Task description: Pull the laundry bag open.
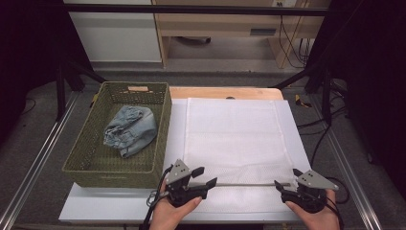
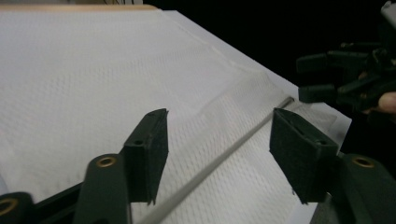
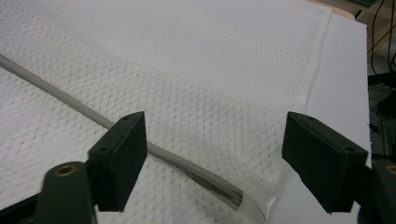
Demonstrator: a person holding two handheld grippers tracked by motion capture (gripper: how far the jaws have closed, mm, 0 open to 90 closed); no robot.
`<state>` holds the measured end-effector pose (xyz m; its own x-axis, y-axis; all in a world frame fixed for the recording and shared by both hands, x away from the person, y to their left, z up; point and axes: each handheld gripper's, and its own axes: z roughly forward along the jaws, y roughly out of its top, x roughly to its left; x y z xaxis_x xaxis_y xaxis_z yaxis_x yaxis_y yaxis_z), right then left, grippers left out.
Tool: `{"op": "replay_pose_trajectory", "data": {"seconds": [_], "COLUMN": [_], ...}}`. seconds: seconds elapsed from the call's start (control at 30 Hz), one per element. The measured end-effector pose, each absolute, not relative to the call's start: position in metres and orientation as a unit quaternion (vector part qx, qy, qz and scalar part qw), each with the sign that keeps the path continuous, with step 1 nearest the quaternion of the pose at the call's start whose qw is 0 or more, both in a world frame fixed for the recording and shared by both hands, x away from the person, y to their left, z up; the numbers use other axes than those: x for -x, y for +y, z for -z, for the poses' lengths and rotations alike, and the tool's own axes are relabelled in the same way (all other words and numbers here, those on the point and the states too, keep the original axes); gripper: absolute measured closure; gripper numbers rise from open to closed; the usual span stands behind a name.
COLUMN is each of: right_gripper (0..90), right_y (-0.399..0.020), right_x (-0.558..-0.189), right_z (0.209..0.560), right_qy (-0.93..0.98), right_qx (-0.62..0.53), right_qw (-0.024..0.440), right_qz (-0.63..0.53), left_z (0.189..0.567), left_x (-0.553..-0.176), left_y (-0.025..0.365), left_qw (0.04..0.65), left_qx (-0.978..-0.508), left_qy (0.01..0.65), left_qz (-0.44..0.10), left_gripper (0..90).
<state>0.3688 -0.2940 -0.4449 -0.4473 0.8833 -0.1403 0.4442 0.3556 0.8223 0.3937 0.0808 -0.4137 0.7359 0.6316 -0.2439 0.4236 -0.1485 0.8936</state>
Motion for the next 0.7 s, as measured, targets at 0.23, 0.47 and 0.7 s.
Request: {"op": "replay_pose_trajectory", "data": {"seconds": [0.23,0.47,0.7], "right_gripper": [12.2,10.0,9.3], "right_y": [-0.287,-0.274,-0.258], "right_x": [-0.372,-0.378,-0.390], "right_z": [0.445,0.444,0.444], "right_qy": [0.781,0.810,0.840], "right_qx": [-0.424,-0.392,-0.364], "right_qw": [0.283,0.251,0.225], "right_qz": [-0.361,-0.357,-0.334], "left_z": [0.388,0.397,0.406], "left_x": [-0.417,-0.423,-0.427], "left_y": [0.077,0.069,0.062], "left_qw": [0.534,0.486,0.462], "left_qx": [-0.765,-0.802,-0.823], "left_qy": [0.341,0.321,0.300], "left_qz": [-0.113,-0.132,-0.142], "left_gripper": [24.4,11.3,4.8]}}
